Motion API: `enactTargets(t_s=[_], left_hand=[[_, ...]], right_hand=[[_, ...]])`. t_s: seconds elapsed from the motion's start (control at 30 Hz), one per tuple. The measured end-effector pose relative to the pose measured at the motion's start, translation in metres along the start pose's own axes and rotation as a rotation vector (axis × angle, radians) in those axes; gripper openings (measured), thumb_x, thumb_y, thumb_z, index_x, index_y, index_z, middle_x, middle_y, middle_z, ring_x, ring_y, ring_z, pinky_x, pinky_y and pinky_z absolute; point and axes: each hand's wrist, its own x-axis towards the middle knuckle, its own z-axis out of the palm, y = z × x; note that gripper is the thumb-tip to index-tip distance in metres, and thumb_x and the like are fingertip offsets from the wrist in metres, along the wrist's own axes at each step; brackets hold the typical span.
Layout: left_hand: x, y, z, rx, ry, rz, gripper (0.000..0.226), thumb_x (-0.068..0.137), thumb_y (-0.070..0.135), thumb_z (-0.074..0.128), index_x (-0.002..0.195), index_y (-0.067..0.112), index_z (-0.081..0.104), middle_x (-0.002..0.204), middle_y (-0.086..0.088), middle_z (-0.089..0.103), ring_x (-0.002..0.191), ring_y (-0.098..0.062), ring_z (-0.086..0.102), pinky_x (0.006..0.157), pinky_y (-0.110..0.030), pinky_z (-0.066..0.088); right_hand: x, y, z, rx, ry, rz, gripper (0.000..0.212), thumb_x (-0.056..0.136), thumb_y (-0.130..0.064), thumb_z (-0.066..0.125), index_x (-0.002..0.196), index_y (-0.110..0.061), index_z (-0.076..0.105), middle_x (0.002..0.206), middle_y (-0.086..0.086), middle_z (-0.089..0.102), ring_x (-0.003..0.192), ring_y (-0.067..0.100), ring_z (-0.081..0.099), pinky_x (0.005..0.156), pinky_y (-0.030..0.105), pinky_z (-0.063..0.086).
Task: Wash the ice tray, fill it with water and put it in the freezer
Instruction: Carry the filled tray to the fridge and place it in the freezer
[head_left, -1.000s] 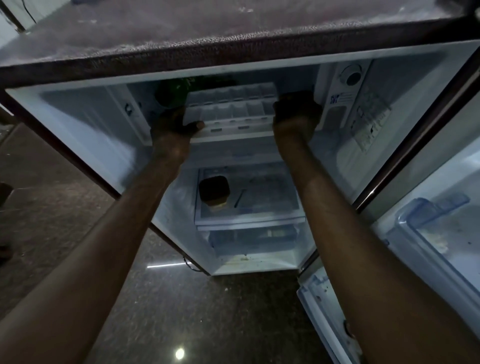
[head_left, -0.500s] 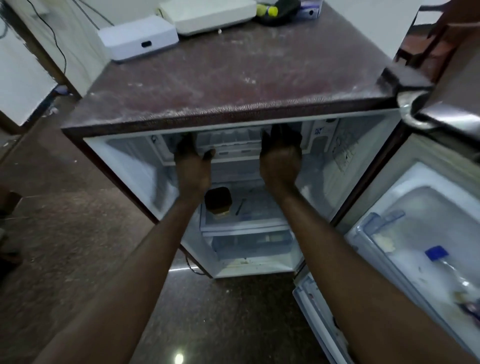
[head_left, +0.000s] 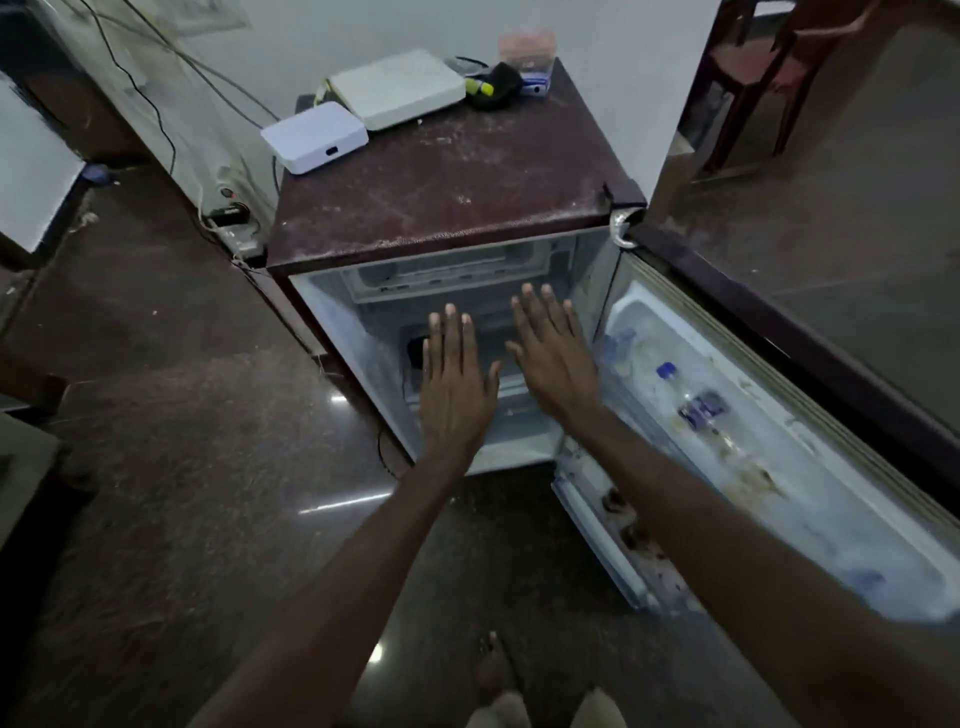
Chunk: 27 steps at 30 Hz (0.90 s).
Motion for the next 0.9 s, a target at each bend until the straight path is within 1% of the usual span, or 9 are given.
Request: enactTargets(t_s=[0.07,0.2,0.27,0.37,0.43,0.57,0.7,0.8,0.9], left_hand=[[-0.015,0.016,-0.012,-0.012,0.011,0.0,0.072,0.11,0.043,0.041,0.163,0.002,0.016,0.172,-0.017,0.007,0.16,-0.034,0.002,0.129,-0.05,0.013],[-0.043,0.059,-0.024,-0.016,-0.017,0.007,0.073,0.11,0.046,0.039,0.164,0.003,0.015,0.173,-0.017,0.005,0.16,-0.035,0.0,0.128,-0.053,0.013],[-0.06,0.085,-0.029,-0.032,-0.032,0.02,0.074,0.11,0.047,0.038,0.164,0.005,0.014,0.173,-0.016,0.002,0.16,-0.034,-0.003,0.128,-0.053,0.012],[-0.093,0.128,-0.032,-0.066,-0.053,0.04,0.073,0.11,0.049,0.035,0.165,0.006,0.014,0.173,-0.014,0.001,0.16,-0.032,-0.005,0.128,-0.052,0.012],[-0.115,0.159,-0.032,-0.098,-0.073,0.048,0.074,0.11,0.052,0.034,0.165,0.007,0.013,0.174,-0.013,-0.001,0.16,-0.031,-0.006,0.129,-0.051,0.011],[-0.149,0.216,-0.035,-0.183,-0.093,0.058,0.081,0.108,0.058,0.035,0.165,0.008,0.01,0.174,-0.011,-0.004,0.16,-0.029,-0.01,0.131,-0.047,0.005],[-0.171,0.257,-0.049,-0.229,-0.053,0.049,0.081,0.107,0.06,0.036,0.165,0.008,0.012,0.174,-0.01,-0.004,0.16,-0.028,-0.01,0.13,-0.049,0.012],[-0.185,0.276,-0.06,-0.244,-0.021,0.042,0.081,0.107,0.06,0.037,0.165,0.007,0.015,0.174,-0.011,-0.002,0.16,-0.03,-0.007,0.128,-0.051,0.016],[-0.194,0.286,-0.073,-0.263,0.015,0.029,0.083,0.106,0.062,0.034,0.164,0.006,0.017,0.174,-0.013,0.002,0.161,-0.031,-0.006,0.129,-0.051,0.016]], right_hand=[[-0.019,0.014,-0.022,-0.025,0.01,0.009,0.061,0.111,-0.035,0.039,0.163,-0.007,0.027,0.171,0.016,0.02,0.159,0.035,0.017,0.129,0.051,0.011],[-0.061,0.05,-0.074,-0.105,0.043,0.061,0.057,0.112,-0.031,0.039,0.162,-0.006,0.029,0.17,0.017,0.025,0.158,0.036,0.023,0.128,0.052,0.018],[-0.088,0.071,-0.1,-0.1,0.073,0.161,0.054,0.112,-0.029,0.037,0.16,-0.005,0.031,0.17,0.017,0.026,0.158,0.035,0.021,0.129,0.053,0.016],[-0.133,0.11,-0.133,-0.102,0.085,0.322,0.055,0.112,-0.027,0.033,0.161,-0.004,0.028,0.171,0.018,0.021,0.159,0.035,0.017,0.129,0.054,0.015],[-0.16,0.127,-0.148,-0.12,0.058,0.354,0.054,0.112,-0.026,0.032,0.161,-0.003,0.028,0.169,0.02,0.025,0.158,0.037,0.02,0.128,0.056,0.018],[-0.194,0.137,-0.167,-0.081,-0.03,0.343,0.054,0.112,-0.027,0.034,0.161,-0.007,0.029,0.168,0.014,0.031,0.156,0.035,0.025,0.124,0.058,0.022],[-0.199,0.143,-0.189,-0.004,-0.128,0.274,0.062,0.104,-0.016,0.045,0.163,-0.007,0.026,0.17,0.011,0.027,0.157,0.032,0.023,0.125,0.053,0.026],[-0.2,0.145,-0.196,0.039,-0.172,0.261,0.061,0.101,-0.017,0.041,0.161,-0.006,0.031,0.169,0.012,0.031,0.156,0.034,0.027,0.124,0.053,0.03],[-0.198,0.152,-0.189,0.026,-0.2,0.165,0.069,0.086,-0.021,0.038,0.153,-0.005,0.04,0.164,0.015,0.038,0.15,0.037,0.037,0.116,0.056,0.04]])
